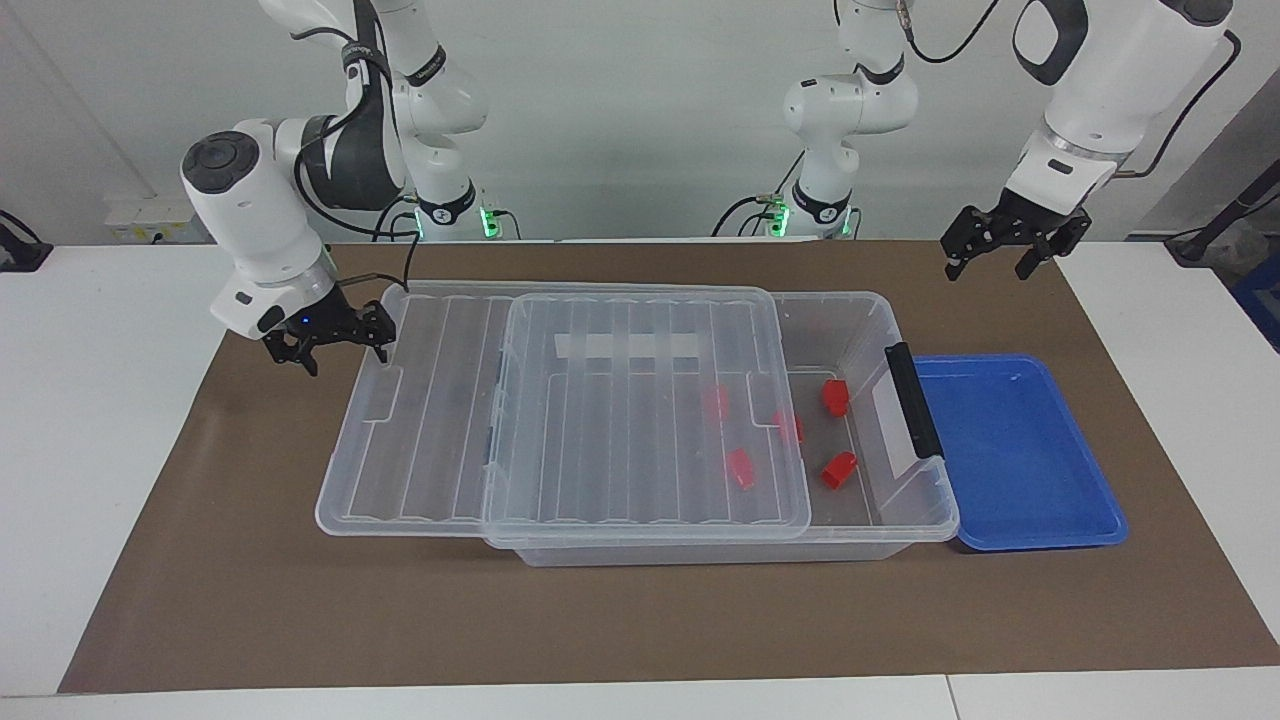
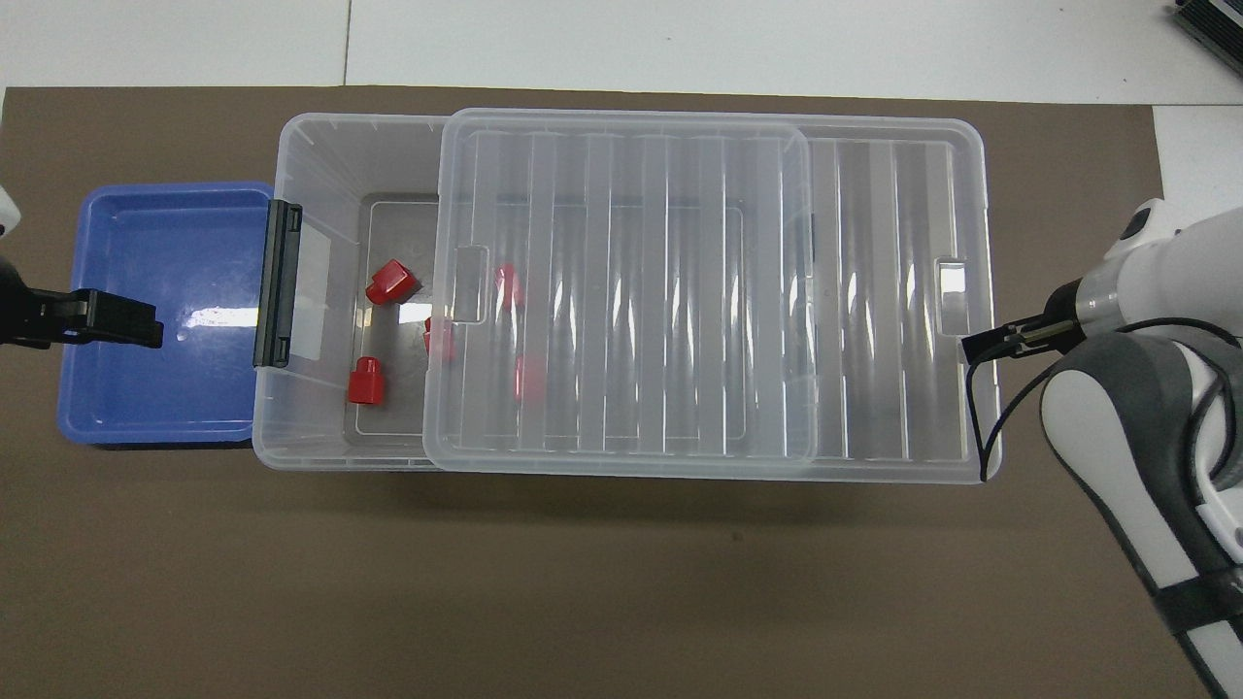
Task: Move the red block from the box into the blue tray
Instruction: 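Reach into the box and grasp a red block with the left gripper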
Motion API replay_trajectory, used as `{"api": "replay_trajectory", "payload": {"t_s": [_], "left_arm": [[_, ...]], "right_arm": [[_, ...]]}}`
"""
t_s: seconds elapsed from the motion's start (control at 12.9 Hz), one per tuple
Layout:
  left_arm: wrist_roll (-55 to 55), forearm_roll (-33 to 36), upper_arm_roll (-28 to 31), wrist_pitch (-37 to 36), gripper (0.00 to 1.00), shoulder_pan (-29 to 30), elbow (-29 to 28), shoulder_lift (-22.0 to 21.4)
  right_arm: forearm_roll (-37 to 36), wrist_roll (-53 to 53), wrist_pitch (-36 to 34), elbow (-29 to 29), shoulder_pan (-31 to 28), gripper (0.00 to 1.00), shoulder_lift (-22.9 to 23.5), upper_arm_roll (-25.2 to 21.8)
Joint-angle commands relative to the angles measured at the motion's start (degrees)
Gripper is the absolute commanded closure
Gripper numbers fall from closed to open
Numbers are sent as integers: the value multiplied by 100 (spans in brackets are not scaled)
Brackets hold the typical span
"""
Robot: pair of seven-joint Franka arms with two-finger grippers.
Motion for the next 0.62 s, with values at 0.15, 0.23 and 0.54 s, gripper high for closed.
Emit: {"api": "replay_trajectory", "payload": {"t_s": [0.15,0.23,0.54], "left_arm": [[-1448,-38,23,964,0,-552,-449,-132],[-1695,-38,14,1087,0,-675,-476,-115],[-2680,-29,23,2105,0,-1177,-1098,52]], "right_arm": [[75,-745,10,-64,-415,1,-38,23],[75,-798,10,-64,-432,1,-37,14],[48,-816,-42,6,-494,1,-11,22]]}}
